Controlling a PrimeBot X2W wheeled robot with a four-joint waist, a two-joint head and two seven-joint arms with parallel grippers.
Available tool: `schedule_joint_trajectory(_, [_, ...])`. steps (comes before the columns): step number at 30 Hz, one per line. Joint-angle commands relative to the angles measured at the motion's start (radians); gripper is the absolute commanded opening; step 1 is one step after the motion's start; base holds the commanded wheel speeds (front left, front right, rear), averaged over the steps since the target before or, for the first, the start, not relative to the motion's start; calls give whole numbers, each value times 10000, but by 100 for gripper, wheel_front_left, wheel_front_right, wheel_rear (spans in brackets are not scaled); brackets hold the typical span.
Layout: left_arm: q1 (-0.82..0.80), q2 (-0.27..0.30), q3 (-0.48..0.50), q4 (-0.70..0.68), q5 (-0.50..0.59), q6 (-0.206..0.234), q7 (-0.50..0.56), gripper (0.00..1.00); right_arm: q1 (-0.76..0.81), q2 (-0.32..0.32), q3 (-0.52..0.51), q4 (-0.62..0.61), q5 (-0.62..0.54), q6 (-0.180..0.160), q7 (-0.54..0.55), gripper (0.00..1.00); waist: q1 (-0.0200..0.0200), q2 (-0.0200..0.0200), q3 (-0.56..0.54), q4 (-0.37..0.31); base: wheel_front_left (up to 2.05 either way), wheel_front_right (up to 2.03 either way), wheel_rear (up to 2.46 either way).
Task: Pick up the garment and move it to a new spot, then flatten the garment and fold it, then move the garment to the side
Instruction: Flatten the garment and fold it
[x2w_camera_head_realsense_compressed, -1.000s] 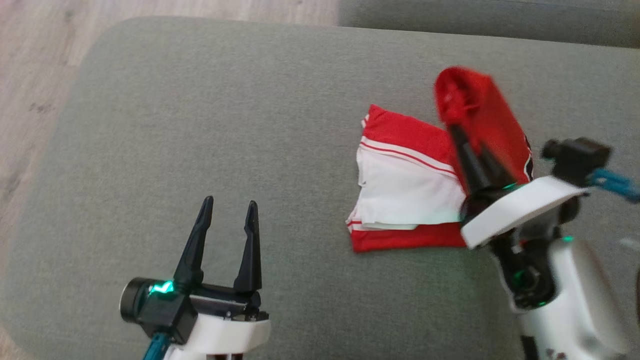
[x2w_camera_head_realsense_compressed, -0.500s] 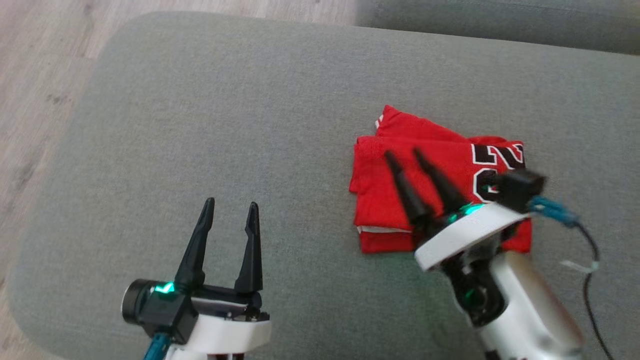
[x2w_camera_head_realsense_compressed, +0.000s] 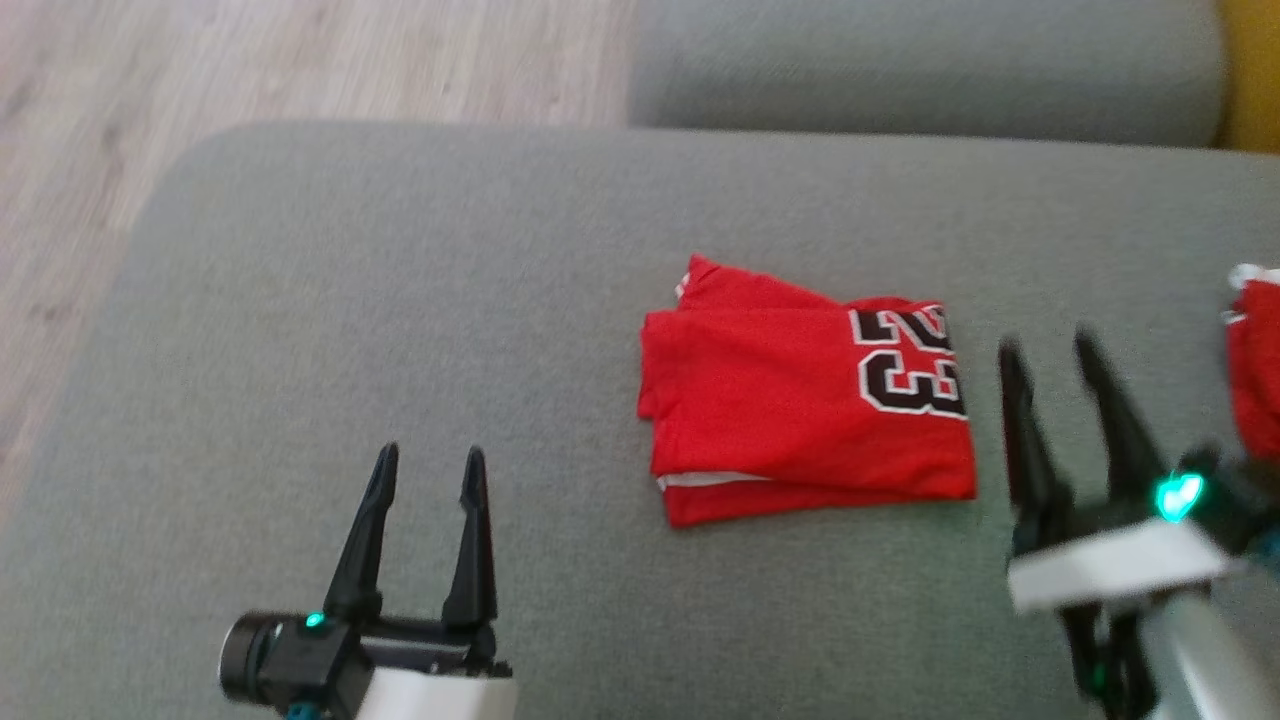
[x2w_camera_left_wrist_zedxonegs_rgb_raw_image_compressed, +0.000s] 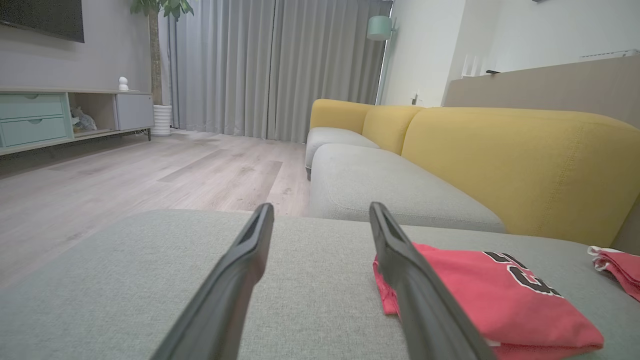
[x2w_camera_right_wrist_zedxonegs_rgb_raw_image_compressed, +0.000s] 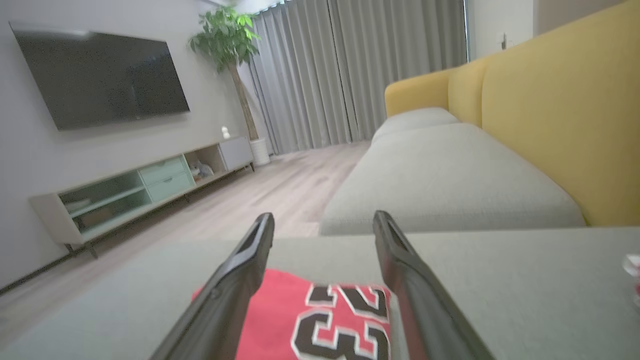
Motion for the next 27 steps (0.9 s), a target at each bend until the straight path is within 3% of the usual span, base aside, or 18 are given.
schedule_joint_trajectory(1, [-74, -45, 449, -244, 99, 46, -51, 100, 148, -207, 255, -94, -184, -7, -147, 100, 1, 0, -430, -322, 0, 0, 0])
schedule_joint_trajectory(5, [414, -45, 651, -103, 237, 47, -51, 100, 1063, -251, 309, 447, -637, -7, -208, 100, 1, 0, -857, -555, 0, 0, 0])
schedule_joint_trajectory(13, [1056, -45, 984, 110, 397, -74, -51, 100, 2060, 391, 131, 565, -1852, -7, -214, 100, 1, 0, -1166, -791, 0, 0, 0])
schedule_joint_trajectory(27, [1415, -45, 1109, 550, 543, -227, -51, 100, 2765, 1036, -341, 458, -2161, -7, -215, 100, 1, 0, -1674, -706, 0, 0, 0])
